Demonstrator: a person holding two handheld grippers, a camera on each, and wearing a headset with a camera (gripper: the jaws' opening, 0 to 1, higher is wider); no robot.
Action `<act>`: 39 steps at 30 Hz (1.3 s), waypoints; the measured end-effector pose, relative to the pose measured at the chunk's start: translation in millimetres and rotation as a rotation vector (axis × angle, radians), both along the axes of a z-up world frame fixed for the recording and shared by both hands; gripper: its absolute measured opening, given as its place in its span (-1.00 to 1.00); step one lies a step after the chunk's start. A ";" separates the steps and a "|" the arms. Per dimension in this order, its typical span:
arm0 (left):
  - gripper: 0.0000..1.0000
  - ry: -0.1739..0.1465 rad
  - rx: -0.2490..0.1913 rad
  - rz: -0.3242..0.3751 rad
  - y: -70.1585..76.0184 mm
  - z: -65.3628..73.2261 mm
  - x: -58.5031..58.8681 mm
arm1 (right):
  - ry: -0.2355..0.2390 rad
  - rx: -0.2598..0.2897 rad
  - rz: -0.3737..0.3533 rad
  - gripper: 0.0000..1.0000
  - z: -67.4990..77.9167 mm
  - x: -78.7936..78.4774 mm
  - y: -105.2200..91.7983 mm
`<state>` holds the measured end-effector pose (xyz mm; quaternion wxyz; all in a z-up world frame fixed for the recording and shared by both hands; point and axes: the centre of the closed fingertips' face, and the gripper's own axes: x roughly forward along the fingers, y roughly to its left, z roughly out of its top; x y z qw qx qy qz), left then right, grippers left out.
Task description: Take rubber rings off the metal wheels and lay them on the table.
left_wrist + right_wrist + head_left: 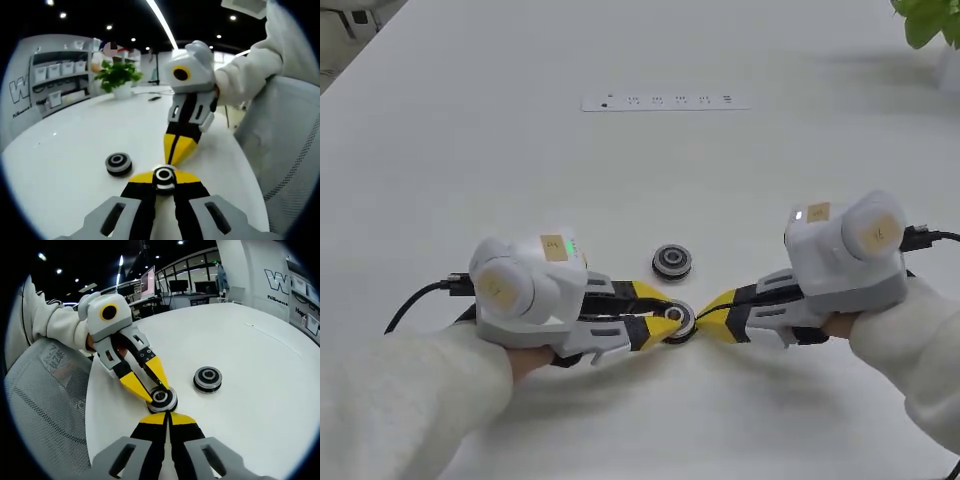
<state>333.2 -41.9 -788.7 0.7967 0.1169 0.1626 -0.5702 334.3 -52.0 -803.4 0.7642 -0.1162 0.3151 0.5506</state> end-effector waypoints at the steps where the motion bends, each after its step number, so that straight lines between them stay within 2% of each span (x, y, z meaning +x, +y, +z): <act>1: -0.72 0.000 0.000 0.000 0.0 -0.1 0.0 | 0.008 -0.001 -0.005 -1.00 0.2 0.0 0.1; 4: -0.72 0.000 0.000 -0.001 -0.1 -0.1 -0.4 | 0.057 0.003 -0.044 -1.00 -0.2 1.3 -0.8; 7: -0.72 0.001 -0.003 0.002 -0.2 -0.2 -0.6 | 0.064 0.001 -0.050 -1.00 0.1 0.6 -0.5; 11: -0.72 0.001 -0.003 0.002 -0.4 -0.2 -0.9 | 0.098 0.010 -0.076 -1.00 1.3 -0.9 0.1; 19: -0.72 -0.001 -0.006 0.001 -0.3 -0.4 -0.8 | 0.124 0.023 -0.109 -1.00 1.8 0.4 -0.7; 23: -0.72 -0.004 -0.009 -0.001 -0.2 -0.2 -0.8 | 0.163 0.039 -0.137 -1.00 3.3 1.1 -1.0; 26: -0.72 -0.004 -0.010 0.000 -0.3 -0.2 -0.8 | 0.184 0.072 -0.156 -1.00 6.8 4.9 -2.6; 39: -0.72 -0.003 -0.010 0.001 -0.3 -0.6 -0.8 | 0.213 0.084 -0.180 -1.00 6.9 4.6 -0.6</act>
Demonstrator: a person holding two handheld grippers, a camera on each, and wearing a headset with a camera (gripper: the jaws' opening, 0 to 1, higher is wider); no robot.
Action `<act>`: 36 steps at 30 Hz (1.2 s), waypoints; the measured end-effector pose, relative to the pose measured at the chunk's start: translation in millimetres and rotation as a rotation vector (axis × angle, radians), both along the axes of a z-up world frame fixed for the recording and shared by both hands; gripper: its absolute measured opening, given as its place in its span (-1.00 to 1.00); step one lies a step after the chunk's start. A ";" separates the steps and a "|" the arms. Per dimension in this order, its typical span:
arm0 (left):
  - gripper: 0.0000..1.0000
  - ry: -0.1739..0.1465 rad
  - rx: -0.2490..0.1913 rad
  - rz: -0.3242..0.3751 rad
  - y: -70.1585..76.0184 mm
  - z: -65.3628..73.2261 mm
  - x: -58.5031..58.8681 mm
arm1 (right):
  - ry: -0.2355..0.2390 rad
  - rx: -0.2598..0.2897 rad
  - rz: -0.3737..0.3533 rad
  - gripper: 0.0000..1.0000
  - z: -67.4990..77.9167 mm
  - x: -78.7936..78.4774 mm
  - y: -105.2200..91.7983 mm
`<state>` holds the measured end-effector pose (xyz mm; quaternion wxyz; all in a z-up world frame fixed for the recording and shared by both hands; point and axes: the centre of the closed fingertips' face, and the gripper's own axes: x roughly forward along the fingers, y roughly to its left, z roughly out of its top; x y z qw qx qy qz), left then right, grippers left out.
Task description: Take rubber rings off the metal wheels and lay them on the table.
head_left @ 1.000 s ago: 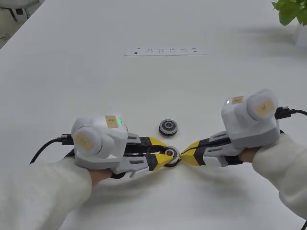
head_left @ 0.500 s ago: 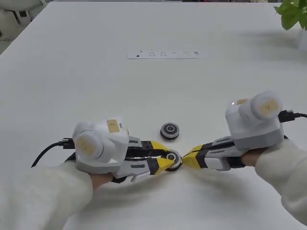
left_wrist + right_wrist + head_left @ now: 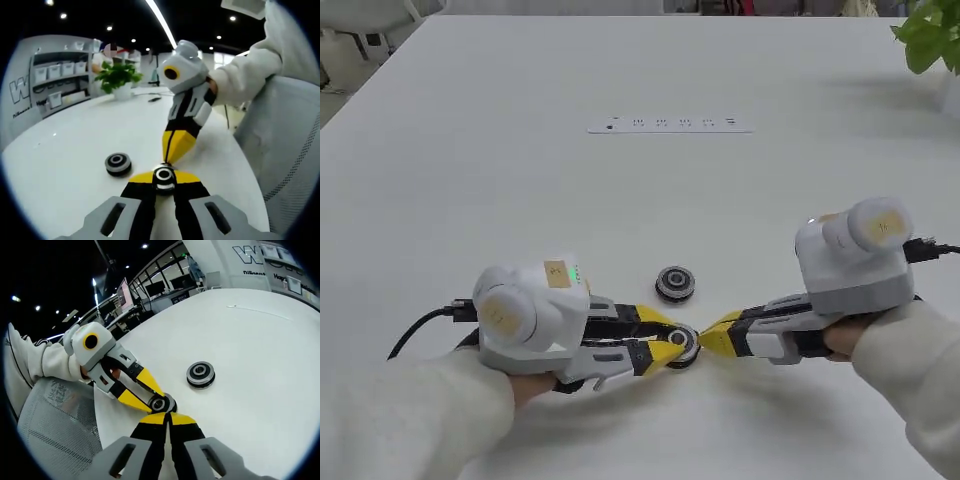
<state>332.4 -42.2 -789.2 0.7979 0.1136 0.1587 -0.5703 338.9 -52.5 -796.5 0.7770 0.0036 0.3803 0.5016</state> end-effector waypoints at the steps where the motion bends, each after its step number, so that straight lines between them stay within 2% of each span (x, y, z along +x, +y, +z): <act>1: -0.72 0.000 0.000 0.000 0.0 0.0 0.0 | 0.004 0.001 -0.003 -1.00 0.1 0.0 0.1; 9: -0.72 -0.005 0.005 -0.001 0.7 -0.2 -0.3 | 0.008 -0.013 -0.005 -1.00 1.4 -0.8 2.8; 13: -0.72 -0.009 0.009 0.000 0.7 -0.4 -0.2 | -0.016 -0.033 0.012 -1.00 2.4 -1.8 5.0; 36: -0.72 -0.011 0.009 -0.005 1.6 -1.2 -1.7 | -0.011 -0.023 0.027 -1.00 5.8 -8.2 11.4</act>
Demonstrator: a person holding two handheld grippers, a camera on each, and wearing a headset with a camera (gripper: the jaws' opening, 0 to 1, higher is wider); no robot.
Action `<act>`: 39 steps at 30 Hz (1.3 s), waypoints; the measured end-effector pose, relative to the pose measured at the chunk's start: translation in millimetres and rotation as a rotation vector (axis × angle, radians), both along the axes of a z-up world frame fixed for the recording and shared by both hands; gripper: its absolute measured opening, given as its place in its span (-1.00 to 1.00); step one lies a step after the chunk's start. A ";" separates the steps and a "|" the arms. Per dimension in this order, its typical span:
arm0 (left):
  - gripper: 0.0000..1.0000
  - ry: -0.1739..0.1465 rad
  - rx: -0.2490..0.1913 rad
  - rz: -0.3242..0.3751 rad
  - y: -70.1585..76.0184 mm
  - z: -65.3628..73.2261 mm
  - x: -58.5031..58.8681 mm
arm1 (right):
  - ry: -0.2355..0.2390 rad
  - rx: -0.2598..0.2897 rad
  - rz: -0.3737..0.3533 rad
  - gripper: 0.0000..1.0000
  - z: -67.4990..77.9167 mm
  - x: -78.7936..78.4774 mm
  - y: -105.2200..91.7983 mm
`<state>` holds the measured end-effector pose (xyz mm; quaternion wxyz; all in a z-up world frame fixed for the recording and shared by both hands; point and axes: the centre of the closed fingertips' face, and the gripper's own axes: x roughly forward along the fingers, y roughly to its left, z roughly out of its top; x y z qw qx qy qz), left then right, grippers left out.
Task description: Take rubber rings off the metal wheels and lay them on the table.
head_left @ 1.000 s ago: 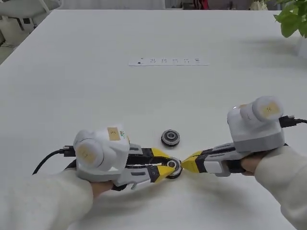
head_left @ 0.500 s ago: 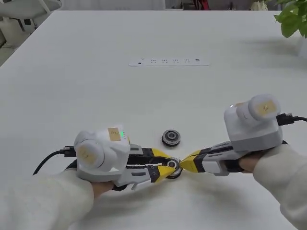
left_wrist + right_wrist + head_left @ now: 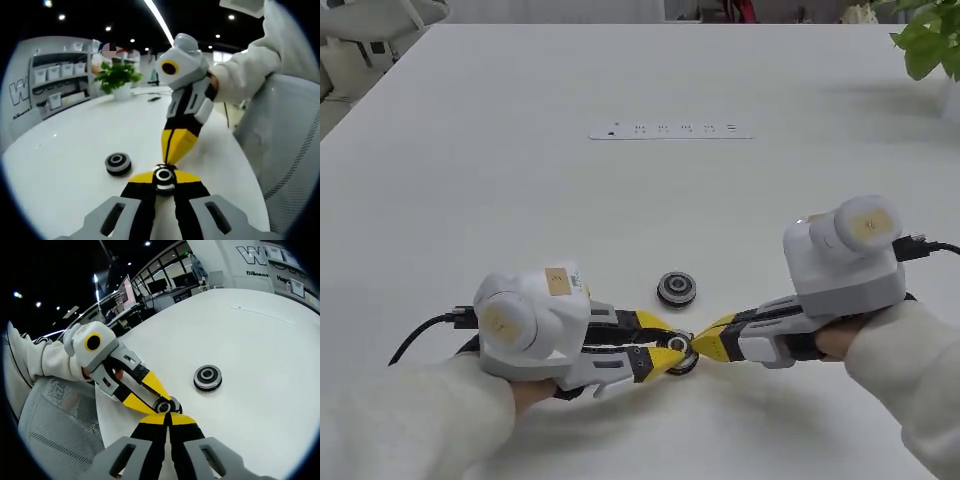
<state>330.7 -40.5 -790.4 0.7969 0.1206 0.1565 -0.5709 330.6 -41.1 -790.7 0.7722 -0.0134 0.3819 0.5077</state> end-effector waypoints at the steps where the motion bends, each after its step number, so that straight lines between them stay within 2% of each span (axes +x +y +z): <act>1: -0.72 0.000 0.000 0.000 0.0 0.0 0.0 | 0.001 0.000 0.000 -1.00 0.1 -0.2 0.2; 35: -0.72 0.002 -0.001 0.000 0.2 1.4 0.4 | -0.015 0.013 0.028 -1.00 7.3 -1.4 6.7; 39: -0.72 0.002 -0.001 0.000 0.1 1.3 0.2 | -0.007 0.050 0.038 -1.00 13.4 -3.0 11.7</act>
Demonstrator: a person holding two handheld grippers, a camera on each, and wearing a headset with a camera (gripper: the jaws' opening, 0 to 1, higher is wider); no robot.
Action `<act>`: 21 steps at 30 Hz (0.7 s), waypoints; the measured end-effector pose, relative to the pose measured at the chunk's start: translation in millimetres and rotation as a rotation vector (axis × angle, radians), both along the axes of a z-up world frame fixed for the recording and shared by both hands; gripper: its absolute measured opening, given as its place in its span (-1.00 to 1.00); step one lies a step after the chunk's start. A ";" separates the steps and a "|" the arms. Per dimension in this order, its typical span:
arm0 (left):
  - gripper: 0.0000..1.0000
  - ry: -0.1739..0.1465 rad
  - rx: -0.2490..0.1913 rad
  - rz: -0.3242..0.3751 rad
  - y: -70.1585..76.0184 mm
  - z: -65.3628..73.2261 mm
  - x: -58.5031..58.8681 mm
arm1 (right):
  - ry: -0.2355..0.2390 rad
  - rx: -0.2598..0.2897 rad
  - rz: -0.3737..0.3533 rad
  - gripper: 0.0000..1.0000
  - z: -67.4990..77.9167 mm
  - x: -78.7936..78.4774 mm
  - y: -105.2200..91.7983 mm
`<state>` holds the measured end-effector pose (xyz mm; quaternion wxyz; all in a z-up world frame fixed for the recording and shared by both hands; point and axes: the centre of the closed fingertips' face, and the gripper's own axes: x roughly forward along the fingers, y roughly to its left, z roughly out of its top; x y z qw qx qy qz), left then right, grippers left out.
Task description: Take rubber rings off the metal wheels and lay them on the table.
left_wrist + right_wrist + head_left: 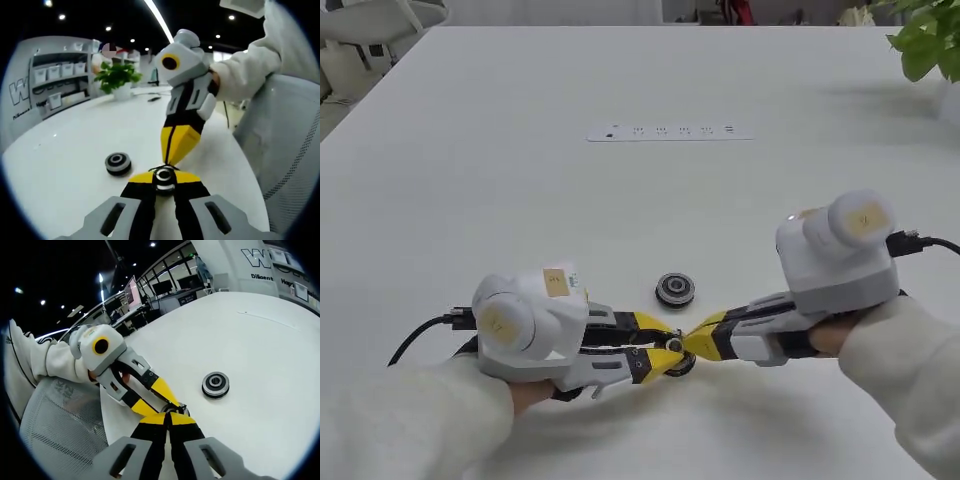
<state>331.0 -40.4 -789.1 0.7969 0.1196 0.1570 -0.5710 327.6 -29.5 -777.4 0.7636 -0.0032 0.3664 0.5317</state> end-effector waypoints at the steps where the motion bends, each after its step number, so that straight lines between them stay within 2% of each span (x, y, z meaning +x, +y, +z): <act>1: -0.72 0.000 0.000 0.000 0.0 0.0 -0.1 | -0.007 0.010 0.001 -1.00 3.1 0.6 2.1; 3: -0.72 0.001 -0.001 0.001 0.0 -0.1 -0.2 | -0.036 -0.020 0.020 -1.00 0.1 0.7 1.6; 5: -0.72 0.002 0.000 0.002 0.1 -0.1 -0.3 | -0.019 -0.010 0.010 -1.00 -0.1 -0.5 2.1; 11: -0.71 0.011 0.003 0.017 0.2 -0.4 -0.3 | -0.007 0.010 -0.006 -1.00 2.3 -0.4 2.0; 15: -0.71 0.023 0.005 0.026 0.1 -0.1 -0.5 | 0.005 -0.004 -0.010 -1.00 -1.7 -1.5 0.9; 18: -0.71 0.019 0.029 0.026 -0.6 0.7 -1.2 | 0.008 -0.013 -0.013 -1.00 -3.8 -1.2 -0.6; 21: -0.71 0.031 0.055 0.024 -0.7 0.8 -0.8 | 0.012 -0.016 -0.023 -1.00 -3.5 0.1 -1.5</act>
